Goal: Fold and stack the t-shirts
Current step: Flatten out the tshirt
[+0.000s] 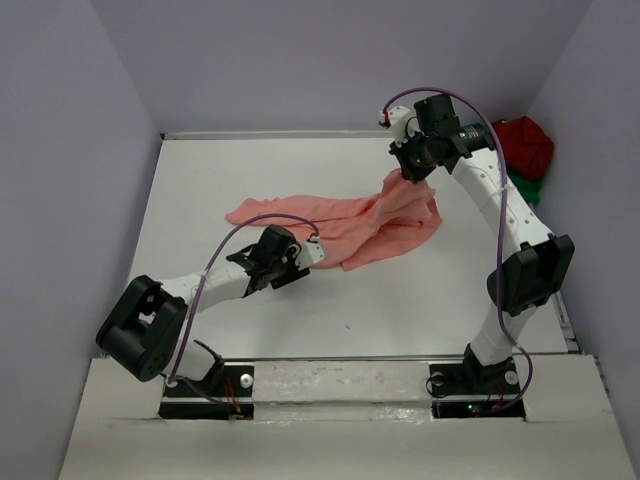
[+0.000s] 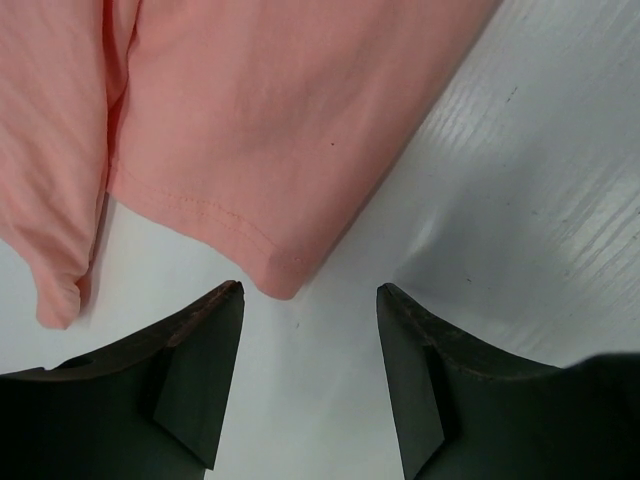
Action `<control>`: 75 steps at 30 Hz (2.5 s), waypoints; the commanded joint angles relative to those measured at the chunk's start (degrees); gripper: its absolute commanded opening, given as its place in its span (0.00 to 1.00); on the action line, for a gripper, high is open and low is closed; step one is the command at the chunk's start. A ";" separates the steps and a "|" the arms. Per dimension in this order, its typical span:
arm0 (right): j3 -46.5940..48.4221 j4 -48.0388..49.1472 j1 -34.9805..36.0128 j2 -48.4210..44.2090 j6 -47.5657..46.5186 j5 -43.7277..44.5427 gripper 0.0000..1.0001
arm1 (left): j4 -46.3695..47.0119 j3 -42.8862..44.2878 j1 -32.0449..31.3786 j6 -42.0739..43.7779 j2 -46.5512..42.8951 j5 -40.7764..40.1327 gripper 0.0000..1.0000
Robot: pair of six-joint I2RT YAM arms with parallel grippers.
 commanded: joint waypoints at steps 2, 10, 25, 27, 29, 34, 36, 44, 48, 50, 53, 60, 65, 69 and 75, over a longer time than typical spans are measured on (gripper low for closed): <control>-0.18 1.07 0.60 0.16 -0.23 0.20 0.00 | 4.82 -0.43 -1.43 0.71 1.63 -3.86 0.66; 0.70 0.55 0.60 1.56 -0.05 -0.07 0.00 | 6.68 0.52 -3.36 -1.04 8.74 -10.62 0.57; 0.26 0.37 0.60 1.48 -0.58 0.72 0.00 | 2.81 4.40 -4.86 -2.36 9.91 -12.56 0.00; 0.52 0.37 0.60 1.04 -0.58 0.99 0.00 | 2.45 4.49 -4.86 -1.58 8.15 -14.67 0.00; 0.70 0.63 0.60 0.25 -0.58 1.42 0.00 | 2.98 4.14 -4.77 -0.09 5.52 -17.92 0.00; -0.53 0.81 0.60 -2.47 -0.67 1.60 0.00 | 3.86 5.62 -3.45 1.42 -4.92 -22.67 0.00; -3.06 1.07 0.60 -3.79 -0.67 2.22 0.00 | 3.16 6.42 -2.14 0.80 -7.66 -22.94 0.00; -11.95 1.60 0.60 -14.69 0.04 2.31 0.00 | 4.65 2.47 9.46 0.89 -20.68 -22.24 0.00; -13.45 1.87 0.60 -18.73 0.48 2.22 0.00 | 4.65 2.29 11.22 0.89 -23.14 -23.20 0.00; -13.80 1.78 -0.01 -20.05 0.48 1.87 0.00 | 4.48 2.29 11.40 0.89 -24.11 -23.29 0.00; -13.72 1.52 -0.63 -22.60 0.30 1.43 0.00 | 4.30 2.11 11.58 1.41 -24.73 -23.90 0.00; -12.84 0.11 -1.16 -26.21 -0.31 0.20 0.00 | 4.39 5.18 12.02 1.24 -24.99 -25.58 0.00; -12.92 1.60 -1.16 -23.49 -0.75 0.98 0.00 | 5.00 7.47 12.11 1.76 -22.53 -25.84 0.00; -12.49 2.74 -1.16 -18.75 -1.19 0.90 0.00 | 6.49 7.21 12.11 2.56 -20.34 -25.40 0.00; -9.50 2.66 -1.16 -12.42 -1.28 -1.64 0.00 | 8.69 4.93 11.84 3.00 -16.30 -23.47 0.00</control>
